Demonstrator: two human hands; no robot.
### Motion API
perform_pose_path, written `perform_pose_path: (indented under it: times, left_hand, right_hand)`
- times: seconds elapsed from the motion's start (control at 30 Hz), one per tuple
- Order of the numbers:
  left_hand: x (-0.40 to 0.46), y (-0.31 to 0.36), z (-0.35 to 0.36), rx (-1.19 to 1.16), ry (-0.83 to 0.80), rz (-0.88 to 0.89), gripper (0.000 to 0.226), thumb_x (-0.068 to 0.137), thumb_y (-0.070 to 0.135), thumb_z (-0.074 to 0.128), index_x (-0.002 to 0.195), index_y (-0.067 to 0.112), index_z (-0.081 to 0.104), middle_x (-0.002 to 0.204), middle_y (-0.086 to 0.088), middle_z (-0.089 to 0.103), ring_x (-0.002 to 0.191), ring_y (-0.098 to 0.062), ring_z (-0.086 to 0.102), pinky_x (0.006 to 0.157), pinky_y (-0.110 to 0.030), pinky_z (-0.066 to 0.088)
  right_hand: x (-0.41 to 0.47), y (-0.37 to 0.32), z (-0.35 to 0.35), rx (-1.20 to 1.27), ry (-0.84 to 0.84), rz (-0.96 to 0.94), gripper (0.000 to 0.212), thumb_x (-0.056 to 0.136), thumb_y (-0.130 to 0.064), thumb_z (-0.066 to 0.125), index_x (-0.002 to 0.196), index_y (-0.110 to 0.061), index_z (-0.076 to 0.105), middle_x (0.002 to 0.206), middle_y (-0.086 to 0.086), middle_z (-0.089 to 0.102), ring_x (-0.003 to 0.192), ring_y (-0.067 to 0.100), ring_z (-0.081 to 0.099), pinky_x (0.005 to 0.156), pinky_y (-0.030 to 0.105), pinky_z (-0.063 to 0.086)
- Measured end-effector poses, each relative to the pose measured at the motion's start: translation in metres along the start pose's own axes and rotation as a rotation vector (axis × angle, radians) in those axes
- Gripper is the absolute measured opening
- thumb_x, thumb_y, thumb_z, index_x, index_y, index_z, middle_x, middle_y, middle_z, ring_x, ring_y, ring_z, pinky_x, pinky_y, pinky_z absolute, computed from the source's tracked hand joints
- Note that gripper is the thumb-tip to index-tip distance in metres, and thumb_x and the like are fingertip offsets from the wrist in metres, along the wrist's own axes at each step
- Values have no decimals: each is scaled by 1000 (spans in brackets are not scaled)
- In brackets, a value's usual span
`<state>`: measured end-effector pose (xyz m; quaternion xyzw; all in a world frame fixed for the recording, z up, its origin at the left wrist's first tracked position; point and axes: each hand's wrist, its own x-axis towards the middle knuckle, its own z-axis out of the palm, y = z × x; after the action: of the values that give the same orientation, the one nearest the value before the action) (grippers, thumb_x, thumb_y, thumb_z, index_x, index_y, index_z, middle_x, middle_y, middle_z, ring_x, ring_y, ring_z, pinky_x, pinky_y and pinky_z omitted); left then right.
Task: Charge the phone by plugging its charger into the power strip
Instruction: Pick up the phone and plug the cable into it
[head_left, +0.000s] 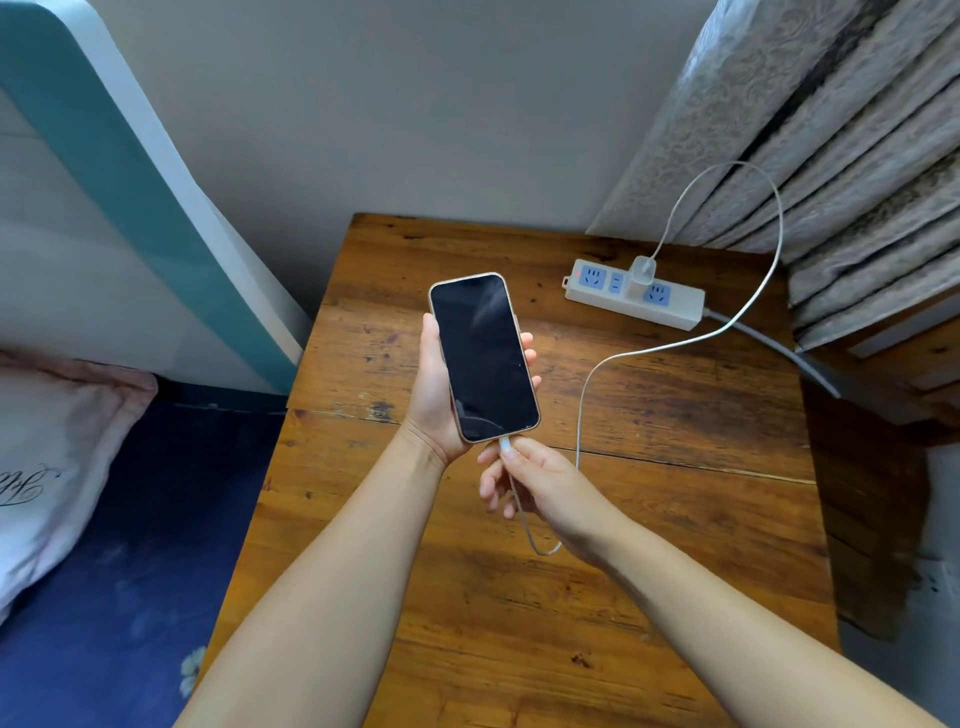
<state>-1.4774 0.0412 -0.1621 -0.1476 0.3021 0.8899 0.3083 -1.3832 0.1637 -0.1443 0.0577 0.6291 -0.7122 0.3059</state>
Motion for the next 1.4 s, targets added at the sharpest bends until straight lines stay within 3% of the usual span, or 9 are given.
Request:
perform_pose_path:
  times: [0.13,0.23,0.4,0.57,0.77,1.2,1.4]
  left_hand:
    - [-8,-3,-10,4,-19,-2,74,86,70,33,122,13,61,115,-10,68,101,-24,64,91,-44,51]
    - [-11,-4,-14,6,-29,3,67,90,64,32,128,14,57,121,-10,64,111,-26,59,96,-45,47]
    - [-14,2,-16,51,36,48,54,96,52,33,130,16,55,128,-12,58,119,-31,53,103,-49,40]
    - [-18,18,-19,144,45,91,42,97,38,40,128,15,57,115,-7,68,110,-24,61,89,-40,52]
    - [-20,27,-23,207,55,107,42,95,31,47,132,11,51,119,-10,63,116,-28,54,99,-47,44]
    - [-14,34,-36,123,82,132,33,94,29,47,122,16,60,118,-10,66,117,-29,57,90,-46,53]
    - [-11,42,-38,111,124,110,49,91,30,49,135,8,47,138,-19,51,128,-34,47,98,-50,46]
  right_hand:
    - [-1,-3,-23,127,9,73,29,99,-23,38,112,-10,62,106,8,69,99,17,66,79,32,56]
    - [1,-6,-34,280,40,38,34,100,-22,37,124,-12,59,120,10,67,111,21,63,86,35,55]
    - [5,-3,-37,336,47,16,33,98,-20,42,124,-10,59,118,11,68,111,24,63,85,33,56]
    - [8,0,-38,377,61,9,30,94,-17,49,120,-13,62,116,9,70,109,22,65,80,29,57]
    - [14,5,-34,410,94,37,27,94,-12,50,117,-11,64,113,11,71,106,22,66,77,28,58]
    - [32,4,-31,406,94,70,30,93,-12,50,120,-7,62,111,11,72,105,22,67,78,30,59]
    - [42,4,-30,420,90,75,29,94,-12,49,120,-8,61,113,12,71,107,23,66,76,29,58]
